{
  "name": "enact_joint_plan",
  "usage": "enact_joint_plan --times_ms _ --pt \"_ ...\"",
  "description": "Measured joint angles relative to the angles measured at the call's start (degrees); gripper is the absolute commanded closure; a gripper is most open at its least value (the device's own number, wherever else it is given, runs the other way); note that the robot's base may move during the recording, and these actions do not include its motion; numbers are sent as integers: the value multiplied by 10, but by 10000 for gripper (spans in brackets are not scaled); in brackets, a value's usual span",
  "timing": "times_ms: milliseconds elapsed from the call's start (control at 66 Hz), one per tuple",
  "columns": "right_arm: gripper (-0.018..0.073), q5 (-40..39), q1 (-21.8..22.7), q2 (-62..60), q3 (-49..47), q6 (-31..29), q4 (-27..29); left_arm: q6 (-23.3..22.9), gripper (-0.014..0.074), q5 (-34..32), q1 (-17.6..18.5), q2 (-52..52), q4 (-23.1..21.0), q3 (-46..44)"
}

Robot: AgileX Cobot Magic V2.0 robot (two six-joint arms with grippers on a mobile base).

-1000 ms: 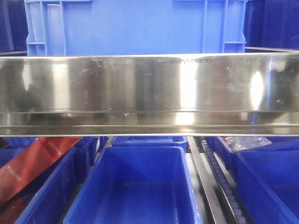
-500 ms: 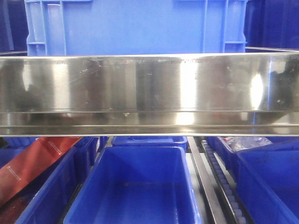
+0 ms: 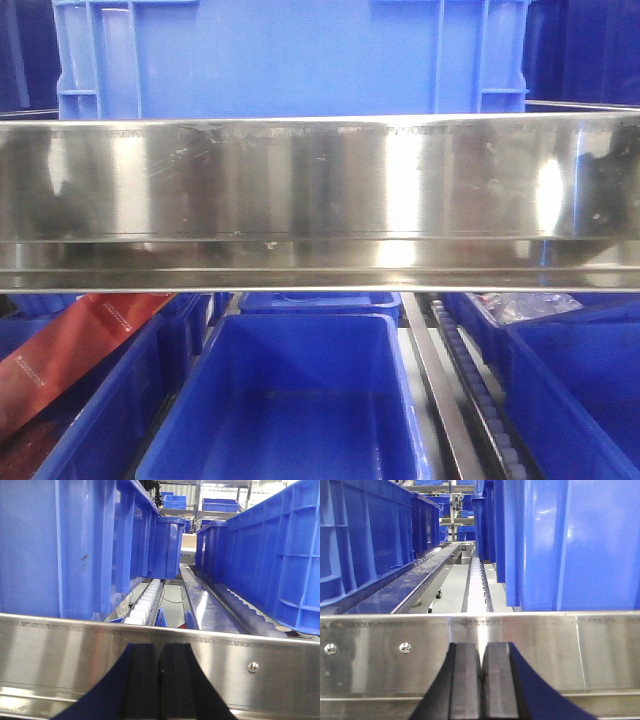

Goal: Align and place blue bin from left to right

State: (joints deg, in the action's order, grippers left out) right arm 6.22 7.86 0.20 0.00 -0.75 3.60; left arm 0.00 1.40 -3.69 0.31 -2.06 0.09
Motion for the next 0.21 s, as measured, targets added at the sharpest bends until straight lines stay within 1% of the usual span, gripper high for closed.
enact_joint_plan --times_ms 212 --pt "628 0 0 0 0 0 1 0 707 0 0 0 0 0"
